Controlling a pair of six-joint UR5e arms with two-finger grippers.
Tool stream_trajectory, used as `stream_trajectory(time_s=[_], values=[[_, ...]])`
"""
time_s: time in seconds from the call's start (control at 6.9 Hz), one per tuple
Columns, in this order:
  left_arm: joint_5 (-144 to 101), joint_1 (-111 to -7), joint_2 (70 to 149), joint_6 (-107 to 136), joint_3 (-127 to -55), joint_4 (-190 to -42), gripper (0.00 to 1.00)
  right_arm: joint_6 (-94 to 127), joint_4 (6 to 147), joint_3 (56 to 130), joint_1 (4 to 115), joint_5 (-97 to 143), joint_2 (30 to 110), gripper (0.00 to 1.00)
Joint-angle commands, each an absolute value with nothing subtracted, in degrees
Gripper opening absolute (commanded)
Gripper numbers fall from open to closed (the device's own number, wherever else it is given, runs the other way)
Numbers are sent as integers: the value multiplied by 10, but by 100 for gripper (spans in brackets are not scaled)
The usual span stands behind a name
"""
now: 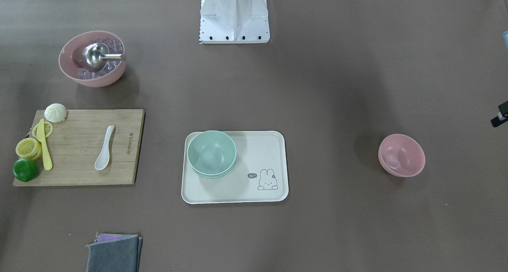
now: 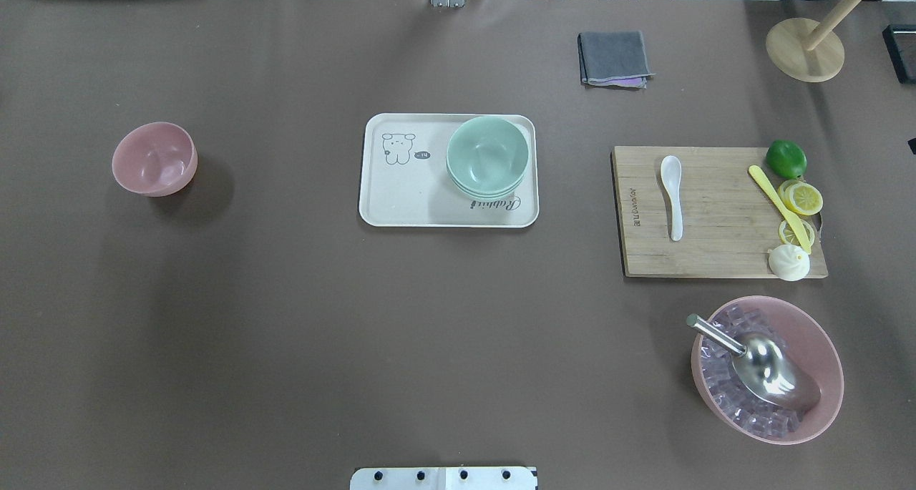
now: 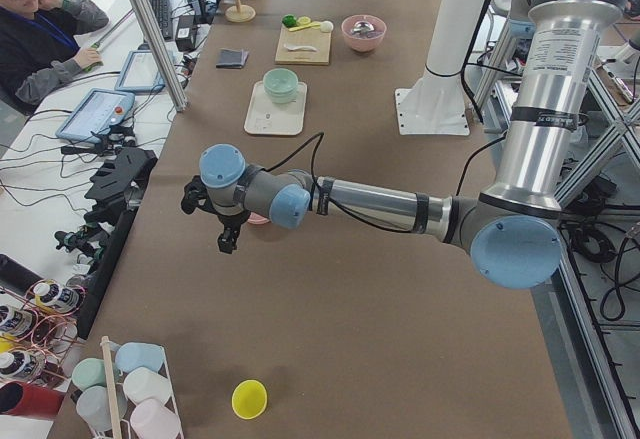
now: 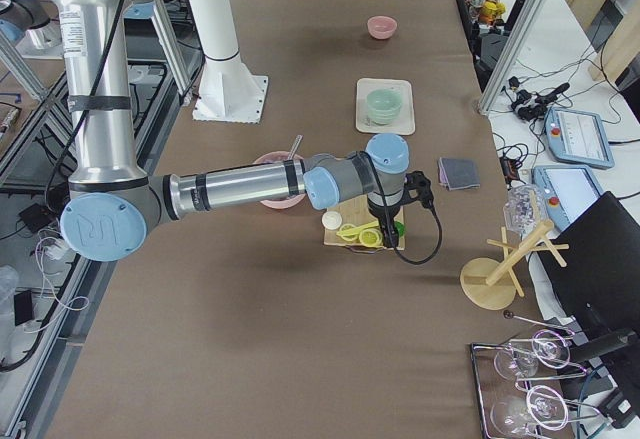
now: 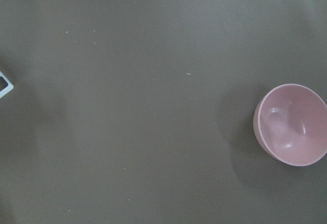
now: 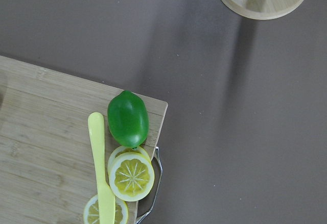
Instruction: Stack pink bowl on green and place spoon
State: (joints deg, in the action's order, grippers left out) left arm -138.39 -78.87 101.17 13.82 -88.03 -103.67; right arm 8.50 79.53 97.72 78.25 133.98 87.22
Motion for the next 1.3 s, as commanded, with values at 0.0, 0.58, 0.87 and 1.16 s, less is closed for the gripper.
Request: stream_trajectory(time_s=[0.0,0.58,0.87,1.16], values=[[-1354,-703,1041,236,-865,-1043,99,113,792,976,767,1339,866,99],[-1303,-626,1074,291,-746,-1186,97,113,791,974,767,1339,866,99],[-1303,-612,1077,295,-747,-1192,55,114,791,974,767,1339,866,99],[-1308,-613,1076,294,-759,-1193,10,114,791,974,767,1339,865,99]])
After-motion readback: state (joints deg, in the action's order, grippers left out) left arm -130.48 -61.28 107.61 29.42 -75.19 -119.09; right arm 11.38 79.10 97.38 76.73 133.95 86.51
